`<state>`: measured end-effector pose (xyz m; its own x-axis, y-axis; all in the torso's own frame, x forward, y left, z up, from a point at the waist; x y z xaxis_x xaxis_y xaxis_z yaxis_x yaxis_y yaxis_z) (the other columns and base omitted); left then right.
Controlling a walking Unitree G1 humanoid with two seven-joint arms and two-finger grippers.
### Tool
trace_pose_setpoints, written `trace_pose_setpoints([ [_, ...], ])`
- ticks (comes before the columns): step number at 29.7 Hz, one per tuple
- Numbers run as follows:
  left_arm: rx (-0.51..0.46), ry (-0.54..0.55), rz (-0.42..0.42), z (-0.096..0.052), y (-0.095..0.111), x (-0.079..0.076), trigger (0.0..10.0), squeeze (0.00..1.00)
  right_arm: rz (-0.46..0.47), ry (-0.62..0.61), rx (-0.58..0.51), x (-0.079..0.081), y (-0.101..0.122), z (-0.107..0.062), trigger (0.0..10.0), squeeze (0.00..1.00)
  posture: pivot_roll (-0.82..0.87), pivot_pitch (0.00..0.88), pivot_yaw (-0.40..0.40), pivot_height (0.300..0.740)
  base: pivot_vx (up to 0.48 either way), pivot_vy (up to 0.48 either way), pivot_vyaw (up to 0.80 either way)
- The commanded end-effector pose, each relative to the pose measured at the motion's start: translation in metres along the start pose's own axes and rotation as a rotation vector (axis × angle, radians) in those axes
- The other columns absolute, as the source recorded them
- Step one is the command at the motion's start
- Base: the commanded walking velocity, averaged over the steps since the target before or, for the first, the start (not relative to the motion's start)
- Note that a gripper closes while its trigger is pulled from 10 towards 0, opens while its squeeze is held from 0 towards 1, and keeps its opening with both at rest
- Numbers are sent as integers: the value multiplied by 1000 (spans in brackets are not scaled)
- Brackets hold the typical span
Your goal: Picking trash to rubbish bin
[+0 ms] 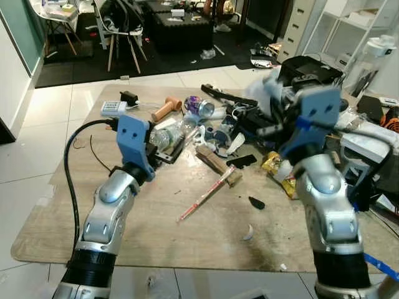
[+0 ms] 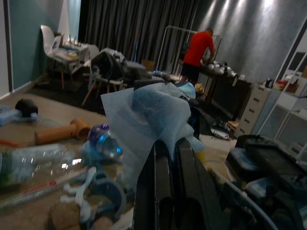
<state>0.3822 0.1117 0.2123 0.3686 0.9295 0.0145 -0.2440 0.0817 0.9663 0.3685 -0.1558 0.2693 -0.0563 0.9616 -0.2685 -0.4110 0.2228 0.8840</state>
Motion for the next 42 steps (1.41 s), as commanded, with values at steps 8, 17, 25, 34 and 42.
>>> trace_pose_setpoints([
  [8,-19,48,3,-2,1,2,10000,0,-15,52,-9,18,-7,-6,10000,0,-84,81,-17,740,0,0,-550],
  [17,-28,44,16,-3,1,-5,10000,0,-31,89,-24,32,-7,-5,10000,0,-75,86,-16,740,0,0,-800],
  [25,-32,45,41,-2,2,-3,10000,0,-35,102,-31,36,-7,-4,10000,0,-75,87,-19,740,0,0,-800],
  [34,-35,65,47,-2,4,1,10000,0,-31,117,-27,43,-10,-6,10000,0,-77,90,-20,740,0,0,-800],
  [42,-27,68,48,-4,0,2,10000,0,-26,117,-4,43,-18,-9,10000,0,-82,95,-11,740,0,0,-800],
])
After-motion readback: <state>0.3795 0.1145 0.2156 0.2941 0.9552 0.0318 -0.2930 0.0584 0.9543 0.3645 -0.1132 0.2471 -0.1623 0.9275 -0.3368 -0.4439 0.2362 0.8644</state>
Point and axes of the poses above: a point about 5 cm out from each wrist's last joint towards the gripper, its own z axis pointing out of the wrist towards the gripper, its own y axis along the axis of the wrist's last joint, x = y × z, the point moved 6 cm from there along z, pointing out of the wrist towards the gripper, and after that the axes turned 3 degrees about -z, right-handed, at the moved point
